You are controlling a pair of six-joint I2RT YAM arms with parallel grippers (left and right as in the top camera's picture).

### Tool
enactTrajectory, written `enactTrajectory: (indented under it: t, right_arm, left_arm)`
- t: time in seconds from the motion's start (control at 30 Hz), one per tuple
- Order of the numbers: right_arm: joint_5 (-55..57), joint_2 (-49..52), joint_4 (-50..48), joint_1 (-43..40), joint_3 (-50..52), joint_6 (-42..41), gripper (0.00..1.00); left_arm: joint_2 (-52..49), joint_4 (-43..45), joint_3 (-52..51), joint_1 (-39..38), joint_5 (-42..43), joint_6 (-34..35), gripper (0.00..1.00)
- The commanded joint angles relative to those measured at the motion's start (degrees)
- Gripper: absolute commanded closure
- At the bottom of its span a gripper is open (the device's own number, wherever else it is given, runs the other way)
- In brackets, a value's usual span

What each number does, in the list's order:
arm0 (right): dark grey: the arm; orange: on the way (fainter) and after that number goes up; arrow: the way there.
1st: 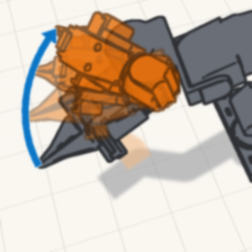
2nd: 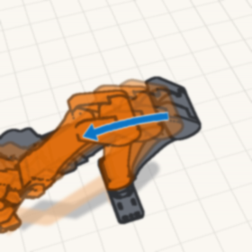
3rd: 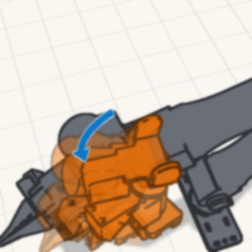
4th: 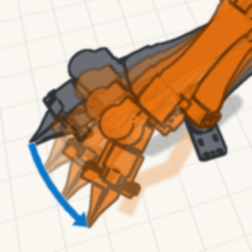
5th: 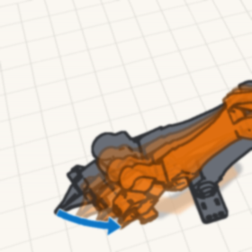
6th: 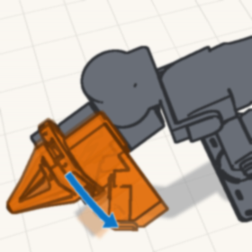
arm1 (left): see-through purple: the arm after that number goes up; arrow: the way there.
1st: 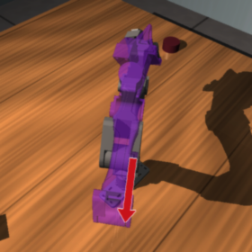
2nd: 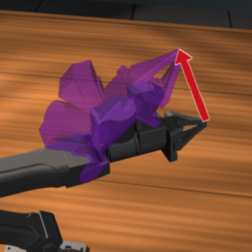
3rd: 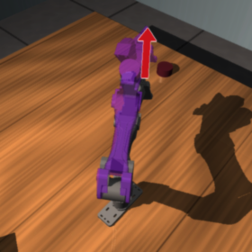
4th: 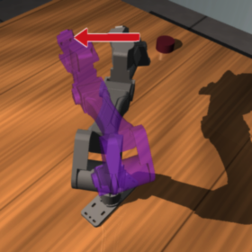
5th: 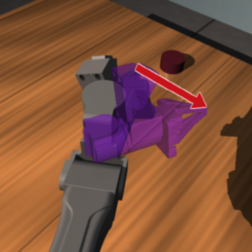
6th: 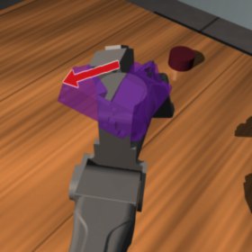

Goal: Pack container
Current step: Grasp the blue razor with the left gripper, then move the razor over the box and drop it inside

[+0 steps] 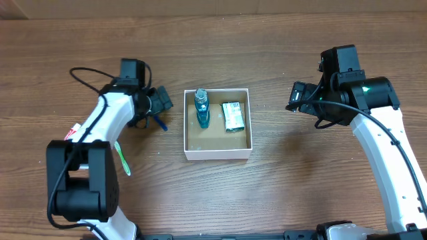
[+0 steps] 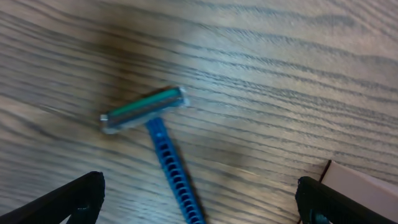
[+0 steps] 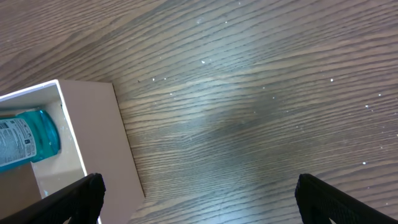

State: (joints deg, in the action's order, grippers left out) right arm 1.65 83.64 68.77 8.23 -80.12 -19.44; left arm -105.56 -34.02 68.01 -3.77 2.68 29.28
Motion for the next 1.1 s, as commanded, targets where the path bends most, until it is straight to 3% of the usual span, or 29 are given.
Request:
enactTrajectory:
  t: [0.0,0.47,0.73,0.8,0.87,1.07]
  right_arm:
    - [-0.50,-0.63,-0.15,-0.37,0.20,0.22,0.00]
    - [-0.50,-0.63,-0.11,-0.37,0.20,0.22,0.00]
    - [-0.50,-0.63,-0.09,-0.37,0.20,0.24,0.00]
    - [-0.50,-0.63,-0.11,-0.37,0.20,0.22,0.00]
    - [-0.50,-0.63,-0.11,-0.37,0.20,0.22,0.00]
    - [-0.50,-0.63,-0.11,-0.37,0.20,0.22,0.00]
  left_arm:
    - [-2.29,0.09,2.01,-0.42,-2.51,3.61,0.00]
    - [-8.68,-1.01,2.01,-0.44,-5.49,4.39,0.03]
    - [-8.70,-2.80,2.01,-0.44,-5.05,4.37,0.51]
    - [-8.70,-3.15,2.01,-0.44,-4.28,4.37,0.70]
    - [-8.70,-3.32,2.01,-0.44,-4.02,4.37,0.76]
    - [-8.70,-3.65,2.01,-0.44,-2.82,4.37,0.83]
